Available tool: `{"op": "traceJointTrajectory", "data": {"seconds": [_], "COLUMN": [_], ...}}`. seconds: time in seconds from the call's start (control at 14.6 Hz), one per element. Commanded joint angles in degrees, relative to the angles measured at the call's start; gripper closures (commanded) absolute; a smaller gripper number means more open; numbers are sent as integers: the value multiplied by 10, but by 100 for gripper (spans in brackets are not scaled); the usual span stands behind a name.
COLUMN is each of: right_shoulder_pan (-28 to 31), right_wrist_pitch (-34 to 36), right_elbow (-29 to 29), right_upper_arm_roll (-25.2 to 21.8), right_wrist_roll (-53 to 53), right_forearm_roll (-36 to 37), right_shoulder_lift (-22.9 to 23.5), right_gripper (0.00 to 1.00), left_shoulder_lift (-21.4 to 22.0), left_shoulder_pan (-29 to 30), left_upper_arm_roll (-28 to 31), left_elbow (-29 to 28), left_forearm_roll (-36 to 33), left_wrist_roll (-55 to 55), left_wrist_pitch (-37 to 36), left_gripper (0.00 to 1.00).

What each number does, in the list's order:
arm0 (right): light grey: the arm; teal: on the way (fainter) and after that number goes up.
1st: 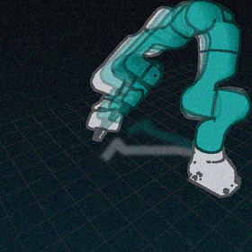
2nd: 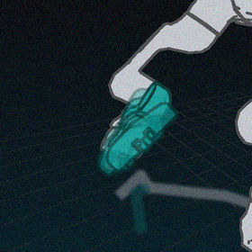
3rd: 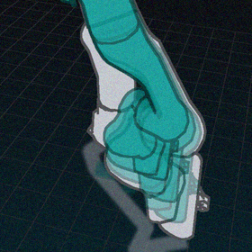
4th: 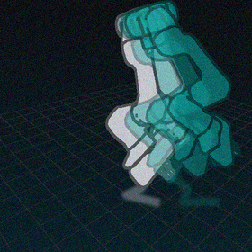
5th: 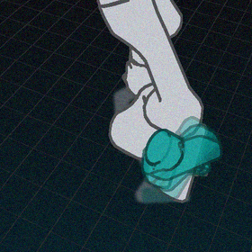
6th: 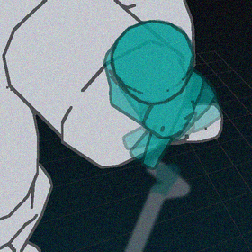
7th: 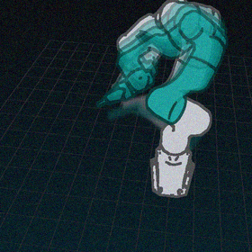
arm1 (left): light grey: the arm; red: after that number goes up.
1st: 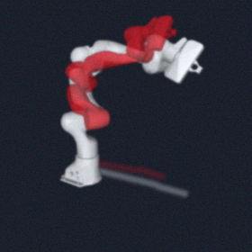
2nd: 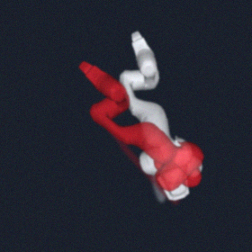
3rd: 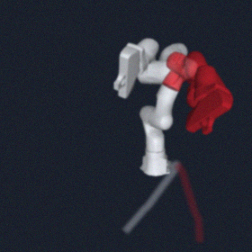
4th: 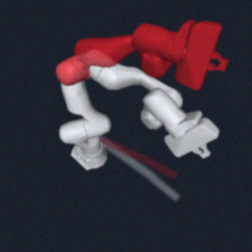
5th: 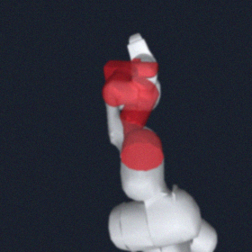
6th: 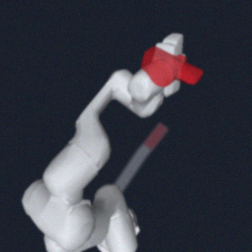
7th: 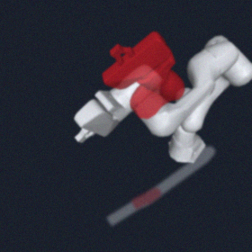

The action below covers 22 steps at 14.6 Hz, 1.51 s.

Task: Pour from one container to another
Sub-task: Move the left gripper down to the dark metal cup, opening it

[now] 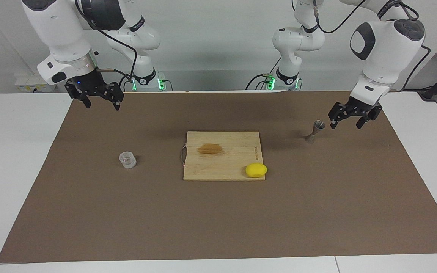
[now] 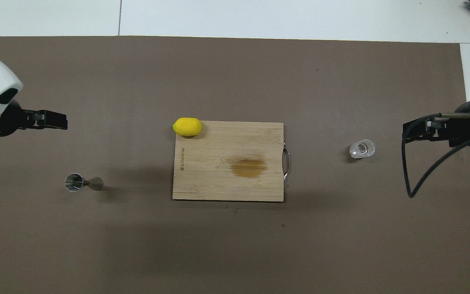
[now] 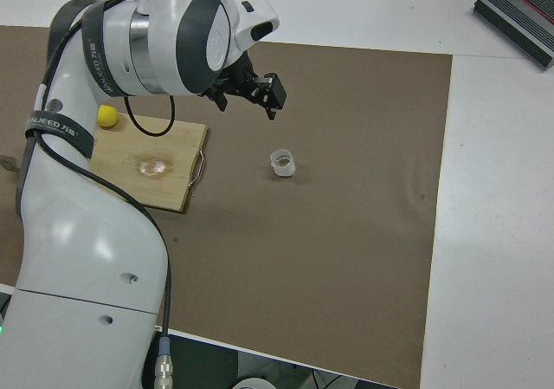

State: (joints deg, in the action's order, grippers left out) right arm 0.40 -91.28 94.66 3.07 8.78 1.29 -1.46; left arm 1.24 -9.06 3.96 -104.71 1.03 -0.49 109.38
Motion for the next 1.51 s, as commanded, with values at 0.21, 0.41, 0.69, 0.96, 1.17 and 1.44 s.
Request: {"op": "traceJointTrajectory", "data": {"seconds": [0.21,0.41,0.69,0.96,1.17,1.44], "right_shoulder_pan": [7,7,7,7,7,7], "right_wrist_pitch": [-10,-9,-10,-9,-9,-10], "right_elbow": [12,12,12,12,12,12], "right_upper_arm_roll": [2,2,2,2,2,2], "right_wrist_roll": [-3,-3,-3,-3,-3,-3], "right_forearm_roll": [-11,-11,-11,-11,-12,-11], "right_shoulder_lift": [-7,-7,-7,-7,-7,-7], "right_gripper": [0,0,0,0,0,0], "left_shoulder_lift": [12,15,9,-14,-39,-61], "left_shoulder_pan": [-15,0,74,169,241,297], "left_upper_arm_roll": [8,10,9,9,9,10], "left_elbow": [8,2,6,9,11,7], "left_forearm_roll": [-14,26,123,222,289,375], "left_wrist_roll": [-17,-35,-150,-330,-482,-666], "left_wrist_pitch": [-55,-58,-69,-107,-152,-203], "left_gripper": [0,0,0,0,0,0]}}
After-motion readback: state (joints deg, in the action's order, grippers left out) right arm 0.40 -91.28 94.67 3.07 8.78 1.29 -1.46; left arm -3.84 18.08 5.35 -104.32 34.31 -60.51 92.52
